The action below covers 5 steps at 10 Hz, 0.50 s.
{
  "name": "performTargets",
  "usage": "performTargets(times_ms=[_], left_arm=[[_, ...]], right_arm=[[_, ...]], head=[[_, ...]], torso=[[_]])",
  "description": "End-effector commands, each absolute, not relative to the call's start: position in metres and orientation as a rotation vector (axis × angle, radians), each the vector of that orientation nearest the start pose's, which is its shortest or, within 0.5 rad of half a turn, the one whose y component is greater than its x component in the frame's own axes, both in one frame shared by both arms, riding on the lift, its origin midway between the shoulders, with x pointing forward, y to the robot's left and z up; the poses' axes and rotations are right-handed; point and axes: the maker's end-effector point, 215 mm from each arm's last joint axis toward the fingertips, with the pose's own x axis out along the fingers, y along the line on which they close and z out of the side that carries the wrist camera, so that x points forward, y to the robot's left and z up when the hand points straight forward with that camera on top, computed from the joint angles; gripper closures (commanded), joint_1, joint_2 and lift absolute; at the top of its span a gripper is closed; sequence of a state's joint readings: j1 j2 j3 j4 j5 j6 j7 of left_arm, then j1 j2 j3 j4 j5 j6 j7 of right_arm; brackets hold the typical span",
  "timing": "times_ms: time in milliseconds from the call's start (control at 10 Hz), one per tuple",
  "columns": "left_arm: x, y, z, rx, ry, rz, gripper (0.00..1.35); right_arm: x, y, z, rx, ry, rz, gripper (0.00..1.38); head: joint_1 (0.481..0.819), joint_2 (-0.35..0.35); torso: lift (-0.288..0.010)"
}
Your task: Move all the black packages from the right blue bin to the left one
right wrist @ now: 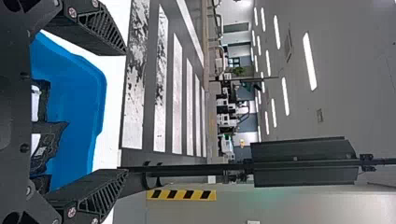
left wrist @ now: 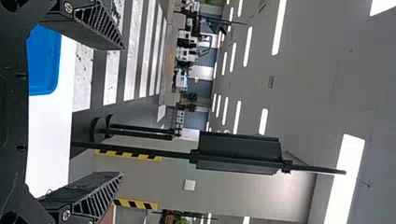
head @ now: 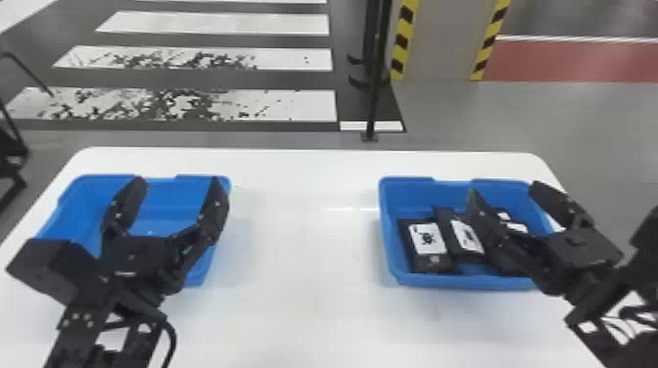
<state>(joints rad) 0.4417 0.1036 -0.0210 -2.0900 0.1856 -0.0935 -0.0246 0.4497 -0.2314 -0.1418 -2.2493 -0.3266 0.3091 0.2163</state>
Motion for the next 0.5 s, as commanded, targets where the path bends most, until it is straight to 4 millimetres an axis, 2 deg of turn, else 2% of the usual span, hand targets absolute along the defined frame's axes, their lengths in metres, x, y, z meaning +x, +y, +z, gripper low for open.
performTargets(times_ms=[0, 400], left_arm=[[0.4627, 0.2207, -0.2588, -0.103, -0.164, -0.092, 0.10], [0.4626, 0.2202, -0.2594, -0.103, -0.165, -0.095, 0.10]], right_arm=[[0.4608, -0.2415, -0.2755, 0.054, 0.064, 0.268, 0.14], [0.4606, -0.2409, -0.2754, 0.054, 0.064, 0.271, 0.14]], head=[[0.695, -0.026], [0.695, -0.026]], torso=[[-0.174], [-0.174]])
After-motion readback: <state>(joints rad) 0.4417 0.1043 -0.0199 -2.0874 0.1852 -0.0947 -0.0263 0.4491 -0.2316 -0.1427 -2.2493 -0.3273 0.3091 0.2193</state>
